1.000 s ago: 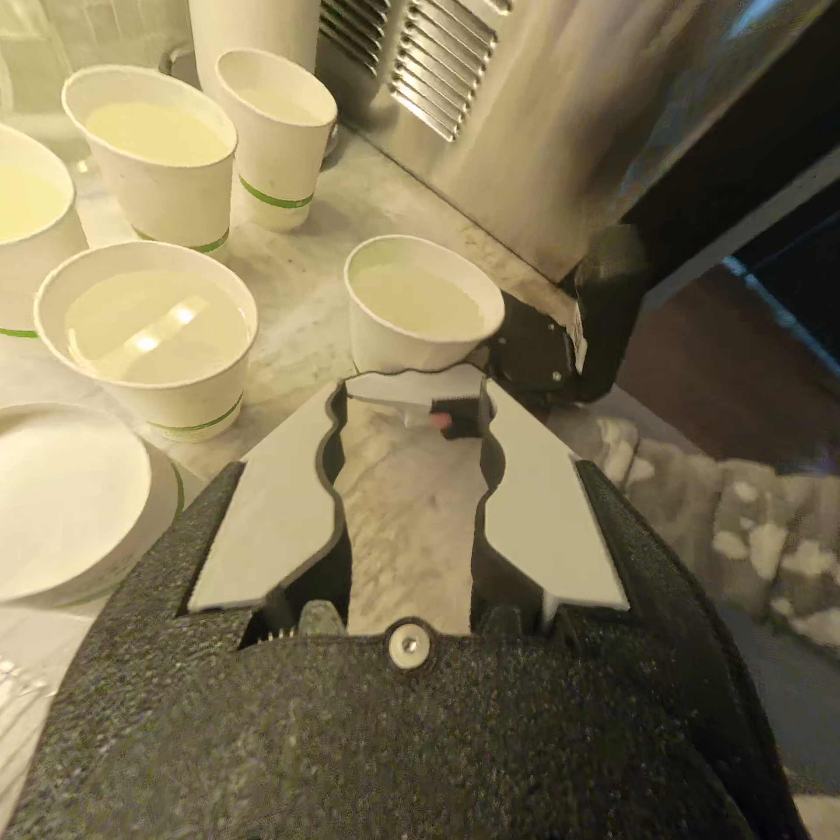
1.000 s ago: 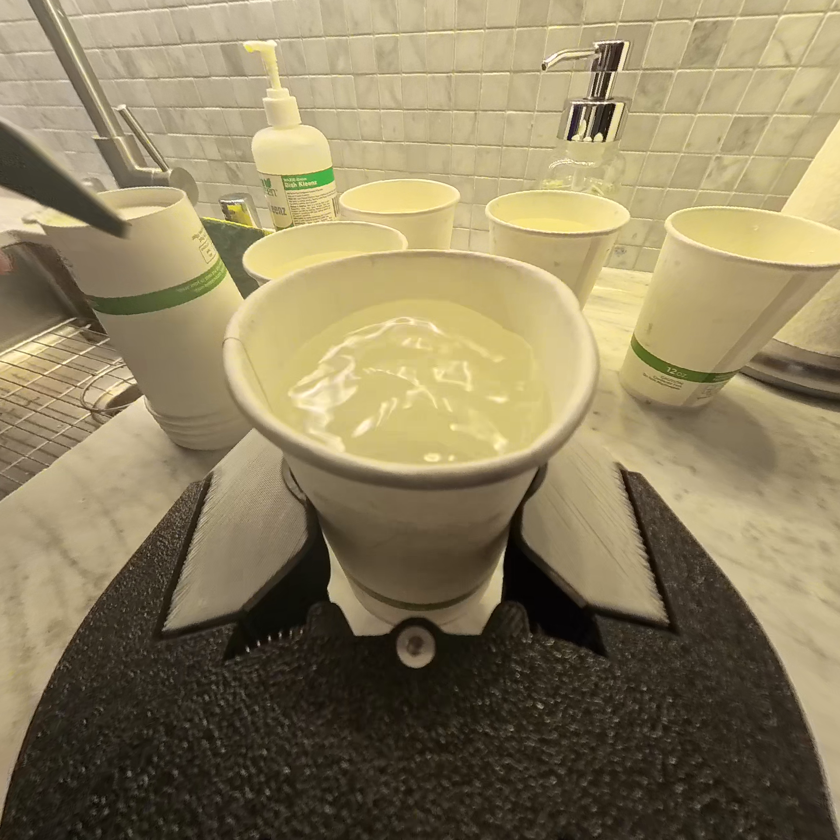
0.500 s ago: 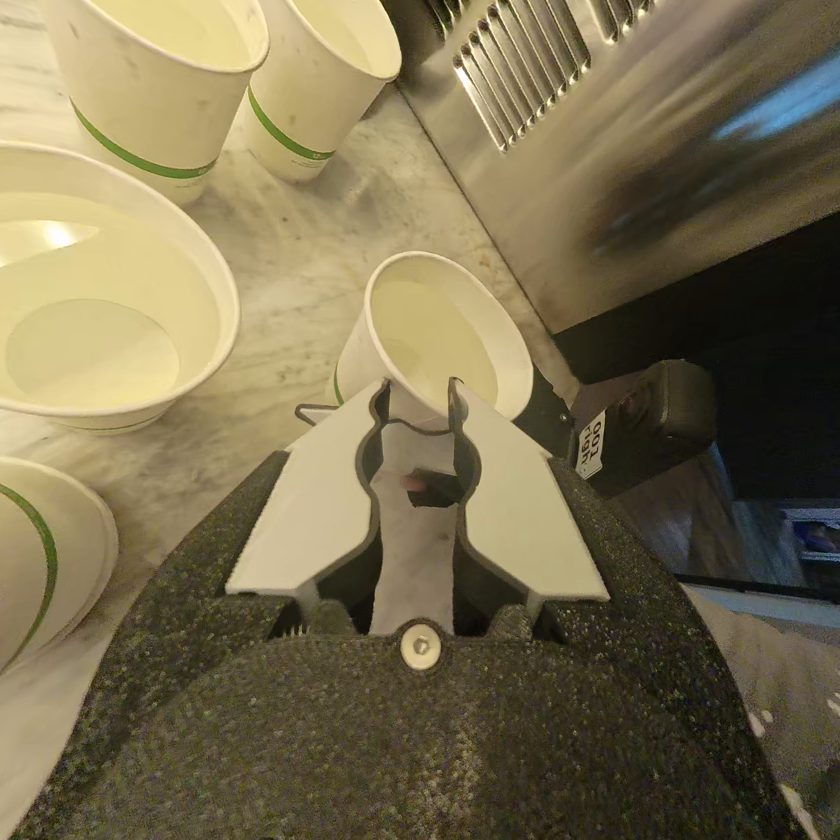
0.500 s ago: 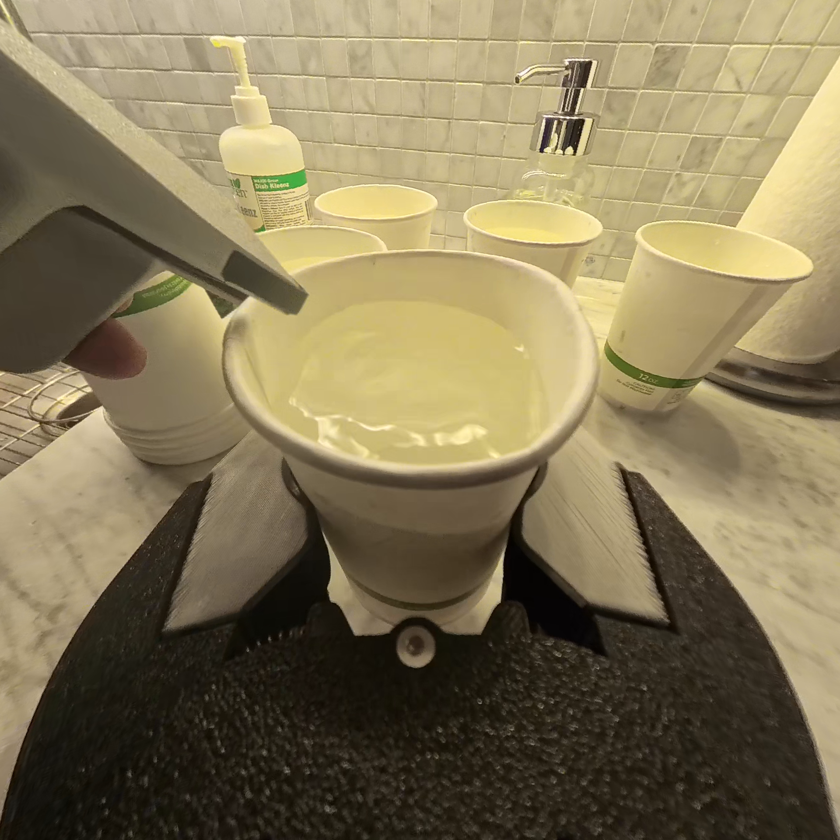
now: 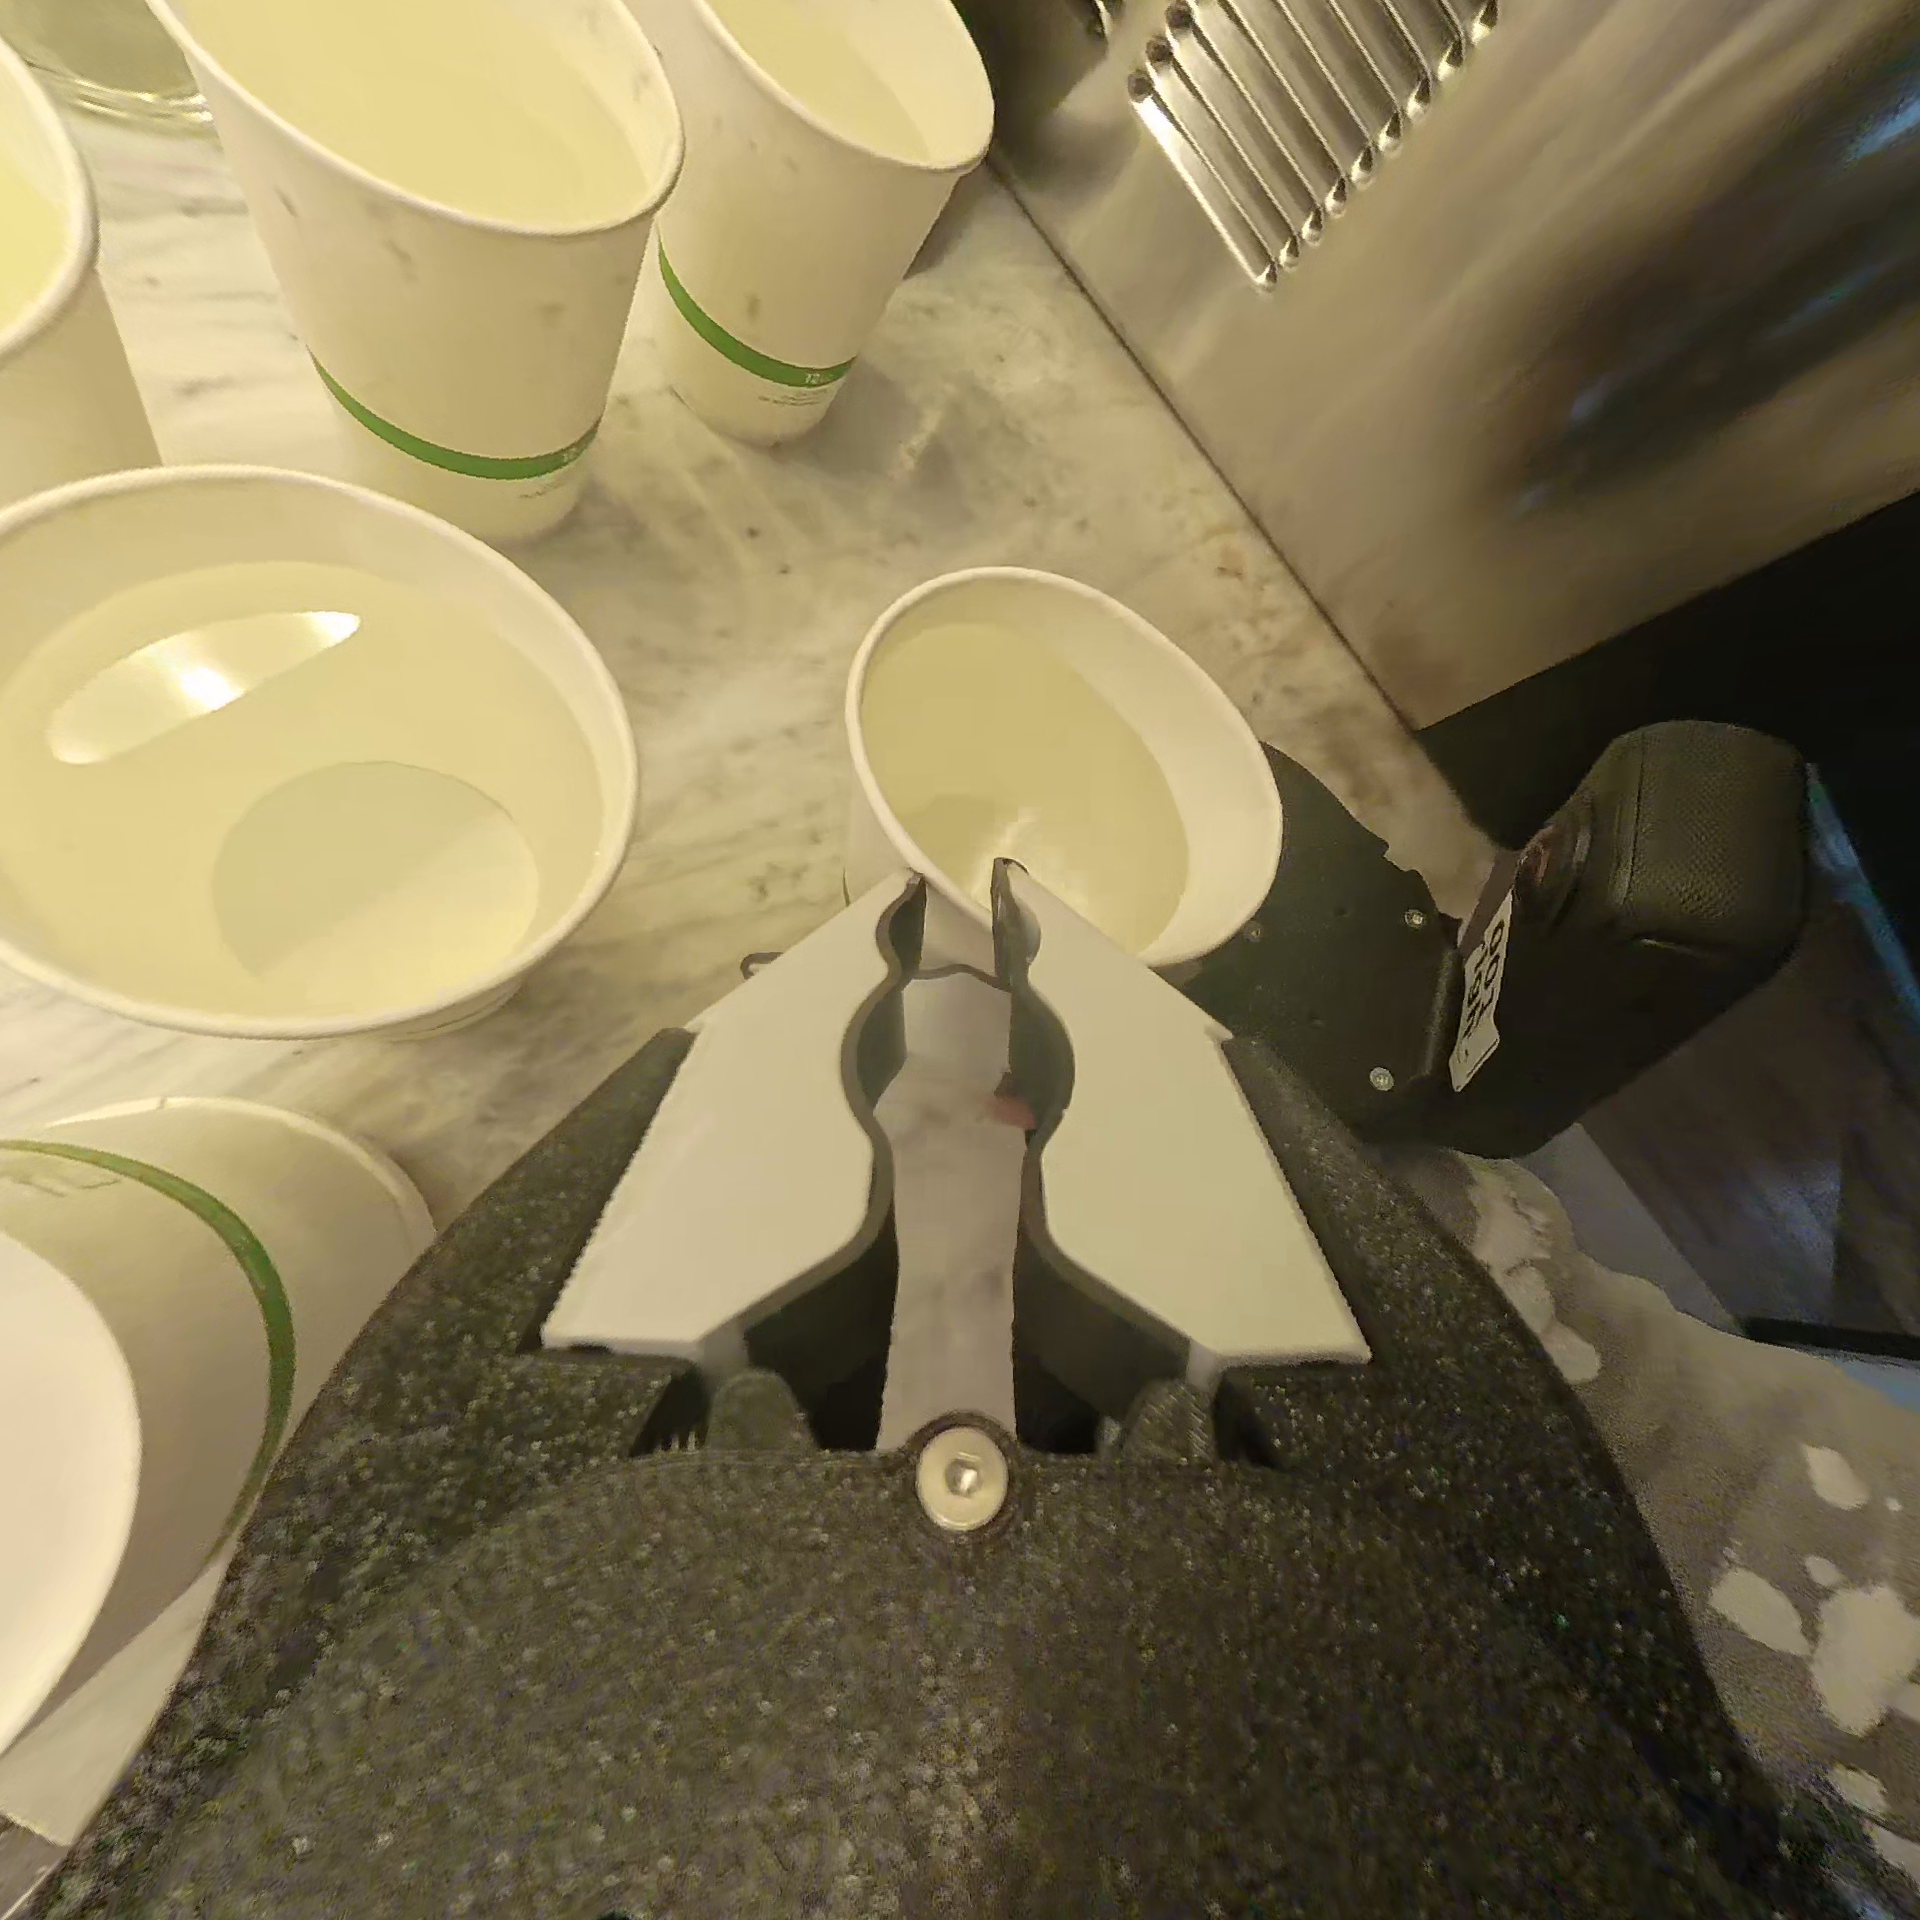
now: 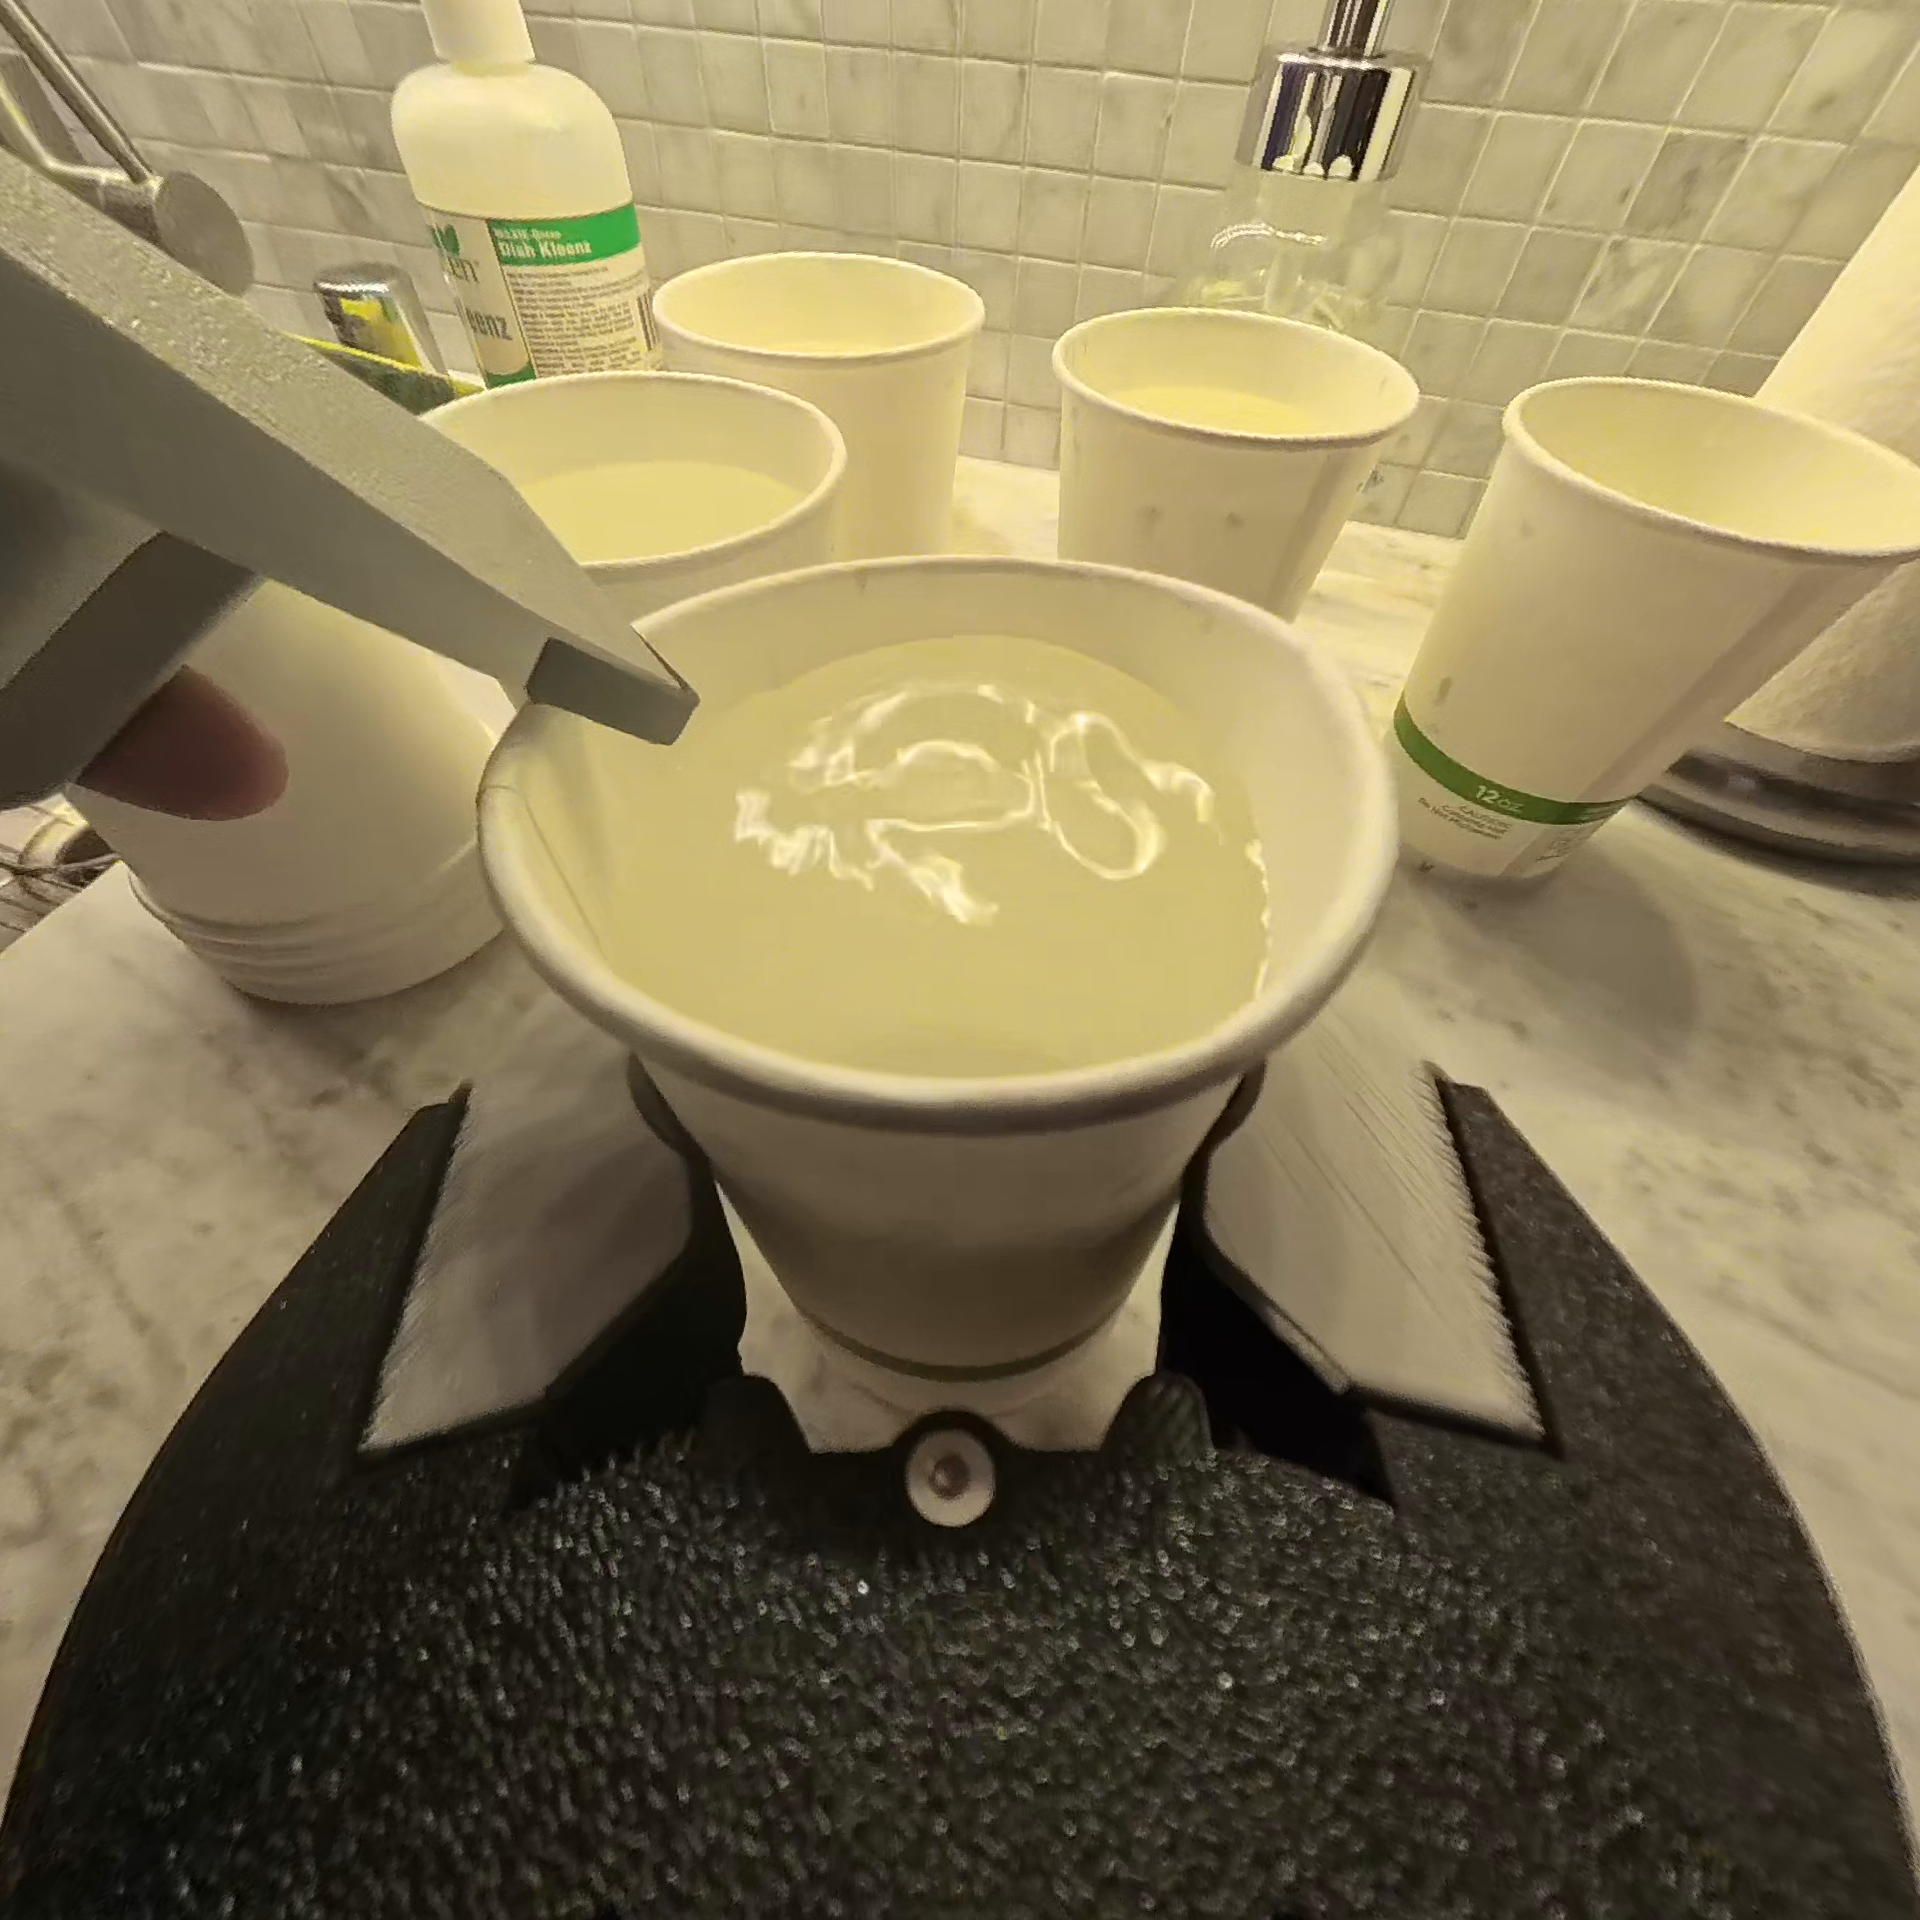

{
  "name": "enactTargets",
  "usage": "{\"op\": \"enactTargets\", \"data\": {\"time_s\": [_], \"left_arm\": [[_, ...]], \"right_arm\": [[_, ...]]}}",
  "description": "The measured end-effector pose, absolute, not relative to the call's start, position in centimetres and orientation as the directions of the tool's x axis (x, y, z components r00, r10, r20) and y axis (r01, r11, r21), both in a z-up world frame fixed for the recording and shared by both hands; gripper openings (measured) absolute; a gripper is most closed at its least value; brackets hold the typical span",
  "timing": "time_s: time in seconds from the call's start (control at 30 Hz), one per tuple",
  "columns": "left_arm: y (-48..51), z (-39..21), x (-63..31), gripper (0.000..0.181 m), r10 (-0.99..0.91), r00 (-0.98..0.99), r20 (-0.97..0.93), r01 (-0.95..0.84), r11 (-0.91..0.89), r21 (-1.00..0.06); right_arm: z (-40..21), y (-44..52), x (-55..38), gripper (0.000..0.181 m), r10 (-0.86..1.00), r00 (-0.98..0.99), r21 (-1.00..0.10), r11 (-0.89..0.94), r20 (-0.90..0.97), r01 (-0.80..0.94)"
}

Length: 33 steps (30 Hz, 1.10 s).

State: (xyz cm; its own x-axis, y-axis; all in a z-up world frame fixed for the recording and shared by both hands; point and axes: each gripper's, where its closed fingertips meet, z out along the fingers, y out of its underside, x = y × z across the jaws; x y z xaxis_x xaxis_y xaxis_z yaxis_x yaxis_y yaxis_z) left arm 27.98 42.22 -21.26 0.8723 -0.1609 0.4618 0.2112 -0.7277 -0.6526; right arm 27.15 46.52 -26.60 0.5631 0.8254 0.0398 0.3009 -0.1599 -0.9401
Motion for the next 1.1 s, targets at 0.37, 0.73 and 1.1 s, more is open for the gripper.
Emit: {"op": "enactTargets", "data": {"time_s": [0.37, 0.73, 1.1], "left_arm": [[42.9, -21.7, 27.6, 0.007, -0.209, 0.895, 0.394, 0.15, -0.691, -0.707], [43.8, -22.5, 26.5, 0.004, -0.163, 0.892, 0.422, 0.193, -0.707, -0.68], [44.1, -21.1, 25.2, 0.016, -0.139, 0.927, 0.349, 0.184, -0.641, -0.745]], "right_arm": [[-28.2, 46.8, 26.8, 0.104, 0.835, 0.55, -0.901, -0.225, 0.018, 0.37], [-29.5, 46.8, 26.7, 0.102, 0.84, 0.542, -0.856, -0.273, 0.01, 0.438], [-29.8, 47.2, 26.4, 0.091, 0.837, 0.547, -0.837, -0.312, -0.018, 0.45]]}}
